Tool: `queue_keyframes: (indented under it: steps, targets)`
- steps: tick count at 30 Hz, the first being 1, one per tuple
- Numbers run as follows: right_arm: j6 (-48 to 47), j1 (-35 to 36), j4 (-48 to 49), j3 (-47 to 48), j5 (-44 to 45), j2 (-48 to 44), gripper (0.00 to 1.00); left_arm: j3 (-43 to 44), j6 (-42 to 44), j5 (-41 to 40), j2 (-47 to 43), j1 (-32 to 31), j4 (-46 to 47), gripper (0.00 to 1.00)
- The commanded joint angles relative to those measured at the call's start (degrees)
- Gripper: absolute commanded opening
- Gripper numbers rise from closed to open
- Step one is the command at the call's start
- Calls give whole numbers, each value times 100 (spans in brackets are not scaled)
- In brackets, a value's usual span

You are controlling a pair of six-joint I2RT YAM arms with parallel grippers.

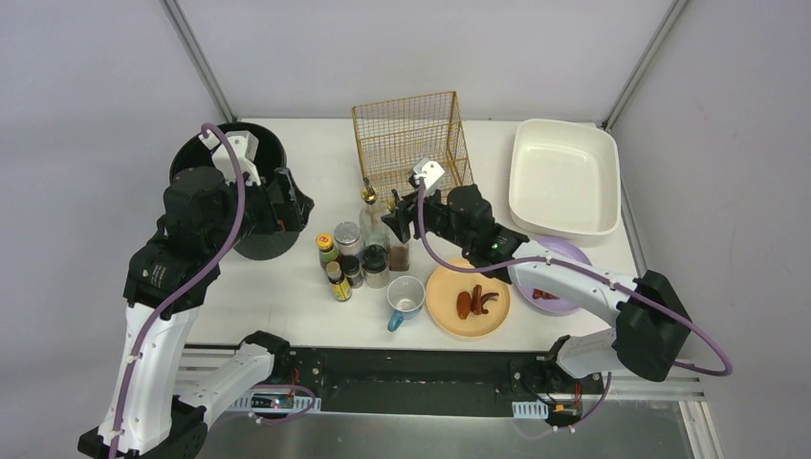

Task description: Clear the kitchen counter

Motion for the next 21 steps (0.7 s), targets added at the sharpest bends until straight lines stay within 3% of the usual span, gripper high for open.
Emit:
queue_keyframes:
  steps: [1,7,15,21]
  targets:
    - [-32,80,440,24,90,0,61,14,157,45,-18,37,-27,99]
    - [-63,89,395,-19,167,-29,42,44,175,51,38,37,-15,100]
    - [-131,97,336,72,276,-128,2,17,166,41,41,37,-4,100]
    - [-360,116,316,122,687,-382,0,-8,155,36,29,37,18,100]
